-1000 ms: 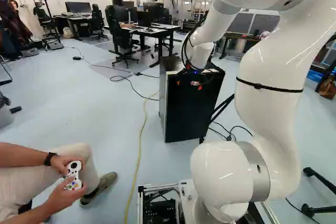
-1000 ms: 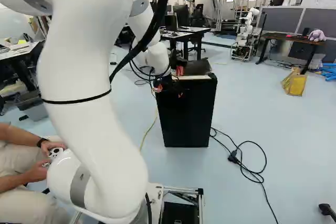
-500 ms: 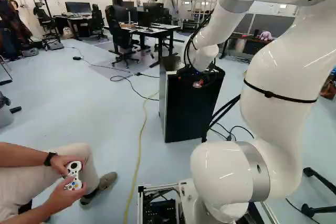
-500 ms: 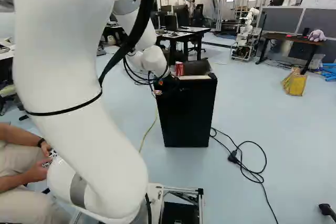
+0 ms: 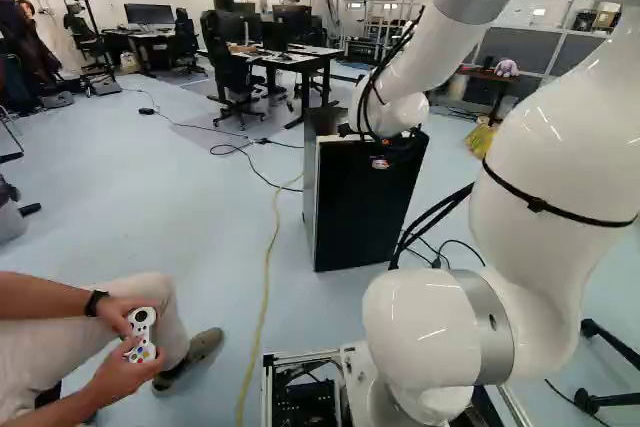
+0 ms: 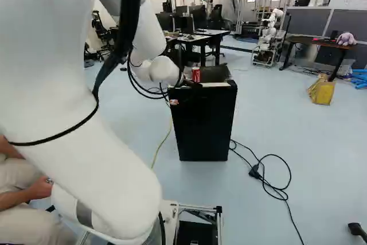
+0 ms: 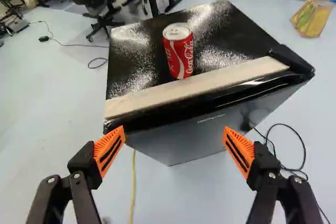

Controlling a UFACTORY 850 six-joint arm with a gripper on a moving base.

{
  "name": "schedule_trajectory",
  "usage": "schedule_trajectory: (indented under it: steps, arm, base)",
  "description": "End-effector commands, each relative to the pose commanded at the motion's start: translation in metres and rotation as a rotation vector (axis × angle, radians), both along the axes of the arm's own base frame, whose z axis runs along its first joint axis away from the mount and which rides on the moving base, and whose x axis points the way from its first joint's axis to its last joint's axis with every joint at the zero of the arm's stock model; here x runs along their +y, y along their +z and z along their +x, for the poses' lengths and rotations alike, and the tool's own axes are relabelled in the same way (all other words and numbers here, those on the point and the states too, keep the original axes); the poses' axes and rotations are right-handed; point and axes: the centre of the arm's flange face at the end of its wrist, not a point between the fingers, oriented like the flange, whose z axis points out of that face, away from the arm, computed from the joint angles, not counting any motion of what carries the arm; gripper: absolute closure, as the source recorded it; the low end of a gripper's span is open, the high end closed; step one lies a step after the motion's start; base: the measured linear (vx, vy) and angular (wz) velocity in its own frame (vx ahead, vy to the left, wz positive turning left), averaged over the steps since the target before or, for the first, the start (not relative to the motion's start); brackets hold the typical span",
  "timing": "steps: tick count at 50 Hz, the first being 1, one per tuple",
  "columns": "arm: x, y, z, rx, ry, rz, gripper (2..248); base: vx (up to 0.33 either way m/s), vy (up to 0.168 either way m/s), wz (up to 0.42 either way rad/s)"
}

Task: Grab a drink from the fridge

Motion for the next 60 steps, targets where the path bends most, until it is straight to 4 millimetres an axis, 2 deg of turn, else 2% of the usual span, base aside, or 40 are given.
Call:
schedule_trajectory:
  steps: [16, 40, 60]
  arm:
    - [-0.004, 0.004, -0.011, -0.141, 0.049, -0.041, 3]
    - [0.002, -0.002, -0.003, -0.317, 0.162, -0.073, 3]
    - [-0.001, -0.019, 0.0, -0.315, 0.173, -0.066, 3]
  base:
    - [0.0, 0.0, 0.0]
    - [0.0, 0.0, 0.0]
    - [0.0, 0.0, 0.0]
